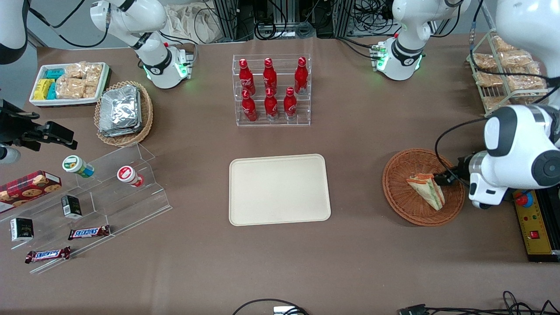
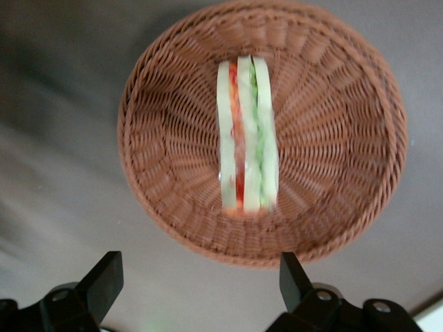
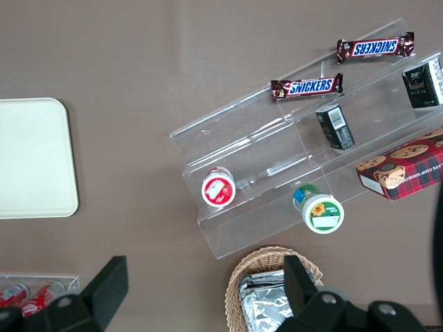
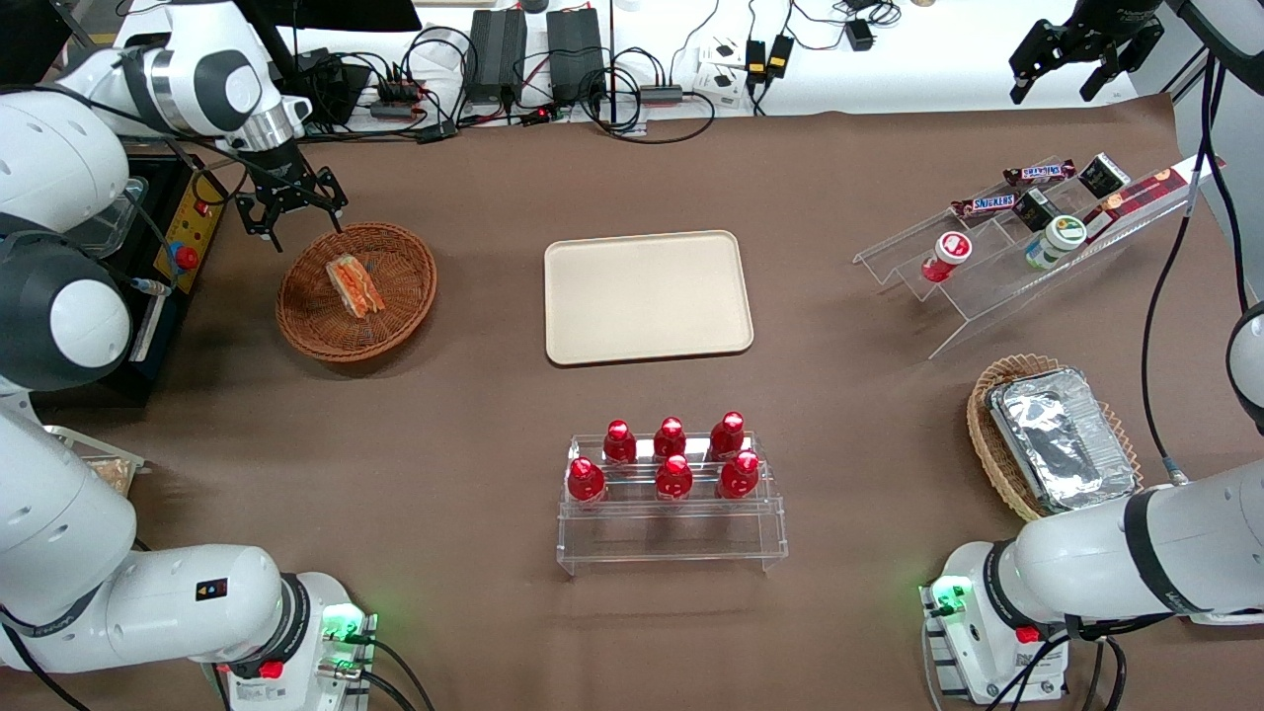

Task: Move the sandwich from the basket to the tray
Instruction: 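Move the open left gripper down over the sandwich in the wicker basket, then close the left gripper on the sandwich and lift it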

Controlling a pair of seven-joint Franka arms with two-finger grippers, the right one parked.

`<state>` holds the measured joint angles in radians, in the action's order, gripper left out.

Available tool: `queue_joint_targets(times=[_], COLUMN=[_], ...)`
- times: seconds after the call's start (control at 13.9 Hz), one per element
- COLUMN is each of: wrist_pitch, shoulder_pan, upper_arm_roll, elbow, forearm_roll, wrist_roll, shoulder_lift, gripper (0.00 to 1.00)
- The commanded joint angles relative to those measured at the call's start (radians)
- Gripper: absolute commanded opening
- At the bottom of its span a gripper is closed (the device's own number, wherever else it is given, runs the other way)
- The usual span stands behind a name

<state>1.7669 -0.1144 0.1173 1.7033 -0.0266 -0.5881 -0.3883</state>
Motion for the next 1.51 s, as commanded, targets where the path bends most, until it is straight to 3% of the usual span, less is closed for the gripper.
queue_joint_targets(times=[0.0, 0.72, 0.86, 0.94, 1.15, 1.44], wrist_pitch=[0.063, 0.227, 0.247, 0.244, 0.203, 0.097], shoulder_pan=[-0.024, -0.022, -0.021, -0.021, -0.011, -0.010], upper_arm_roll=[0.001, 0.001, 0.002, 0.004, 0.018, 0.093], elbow=[-0.013, -0.010, 0.005, 0.006, 0.002, -0.028], forearm_roll=[0.025, 0.071, 0.070, 0.070, 0.070, 0.068], wrist_roll=[-0.013, -0.065, -0.062, -0.062, -0.056, -0.050], shoulder_lift=[-0.062, -0.222, -0.224, -0.219, -0.186, -0.089], gripper=[1.00, 0.97, 0.38, 0.20, 0.00, 0.00])
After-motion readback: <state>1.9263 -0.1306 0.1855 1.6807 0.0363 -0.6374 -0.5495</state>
